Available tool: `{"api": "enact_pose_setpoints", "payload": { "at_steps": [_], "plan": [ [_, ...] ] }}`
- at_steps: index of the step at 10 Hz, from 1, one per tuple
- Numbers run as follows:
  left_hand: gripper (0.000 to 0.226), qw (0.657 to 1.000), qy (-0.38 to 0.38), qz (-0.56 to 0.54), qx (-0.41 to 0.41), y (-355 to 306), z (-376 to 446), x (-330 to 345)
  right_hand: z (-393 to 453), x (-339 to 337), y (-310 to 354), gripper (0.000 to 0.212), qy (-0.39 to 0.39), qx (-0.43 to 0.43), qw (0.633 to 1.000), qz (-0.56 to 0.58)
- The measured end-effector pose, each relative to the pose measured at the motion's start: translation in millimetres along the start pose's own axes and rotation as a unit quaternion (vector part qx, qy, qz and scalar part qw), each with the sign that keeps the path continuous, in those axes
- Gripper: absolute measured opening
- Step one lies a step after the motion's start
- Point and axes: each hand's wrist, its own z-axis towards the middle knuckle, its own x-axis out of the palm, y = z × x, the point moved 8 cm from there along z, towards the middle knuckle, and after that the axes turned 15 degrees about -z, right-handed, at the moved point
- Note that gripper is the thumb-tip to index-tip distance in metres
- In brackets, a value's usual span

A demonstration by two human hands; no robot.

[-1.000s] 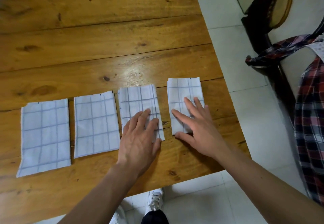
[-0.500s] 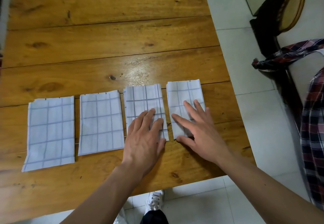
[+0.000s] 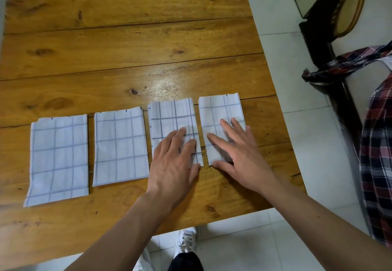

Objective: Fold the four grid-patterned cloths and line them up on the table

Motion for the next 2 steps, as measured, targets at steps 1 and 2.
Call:
{"api": "enact_pose_setpoints", "payload": {
  "at_steps": [1, 2],
  "plan": [
    [0.047, 0.999, -0.017, -0.028, 0.006, 1, -2, -7, -2, -5, -3, 0.070, -0.019, 0.026, 0.999, 0.024],
    [0.047, 0.999, -0.030, -0.025, -0.006, 4, -8, -23, -5, -12, -1, 0.066, -0.016, 0.051, 0.998, 0.029]
  ]
}}
